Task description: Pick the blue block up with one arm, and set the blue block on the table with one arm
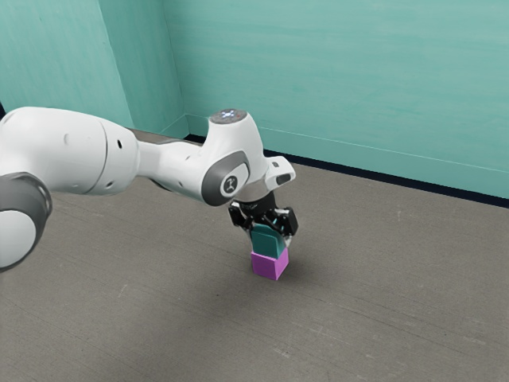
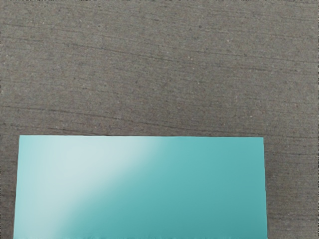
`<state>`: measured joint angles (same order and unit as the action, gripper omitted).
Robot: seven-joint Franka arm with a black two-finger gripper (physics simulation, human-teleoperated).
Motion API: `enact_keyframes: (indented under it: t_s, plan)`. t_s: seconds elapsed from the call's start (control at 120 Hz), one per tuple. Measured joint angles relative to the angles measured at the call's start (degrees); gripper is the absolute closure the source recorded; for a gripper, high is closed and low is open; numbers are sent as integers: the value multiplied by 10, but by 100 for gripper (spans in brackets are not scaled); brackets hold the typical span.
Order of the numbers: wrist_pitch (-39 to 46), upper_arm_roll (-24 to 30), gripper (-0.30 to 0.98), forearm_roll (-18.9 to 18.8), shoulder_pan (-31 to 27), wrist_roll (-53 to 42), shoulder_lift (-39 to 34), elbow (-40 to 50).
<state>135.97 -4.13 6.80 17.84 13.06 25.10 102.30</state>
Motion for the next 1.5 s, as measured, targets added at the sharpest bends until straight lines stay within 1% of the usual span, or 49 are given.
enact_keyframes:
  t_s: [0.158, 0.292, 0.383, 0.583, 0.683, 0.767, 0.917, 1.017, 1.183, 1.25, 1.383, 1.45, 1.5]
  plan:
    - [0, 0, 29, -2, 0, 0, -3, 0]
    - [0, -1, 34, -10, 0, 4, -19, 0]
    - [-1, -5, 34, -20, -1, 7, -32, 0]
    - [-6, -11, 32, -45, -79, 9, -41, 2]
    - [-8, -11, 31, -51, -120, 6, -31, 1]
    - [-8, -9, 31, -53, -142, 2, -13, -3]
    - [-9, -1, 30, -54, -155, -6, 28, -29]
    - [-9, 17, 30, -54, -176, -11, 56, -48]
    - [-9, 24, 30, -54, -184, -17, 70, -56]
    - [-9, 24, 24, -49, -184, -21, 69, -56]
    - [-10, 24, 13, -43, -183, -27, 33, -47]
    - [-22, 23, 10, -42, -166, -29, -46, -24]
    - [-57, 22, 8, -41, -139, -31, -135, -19]
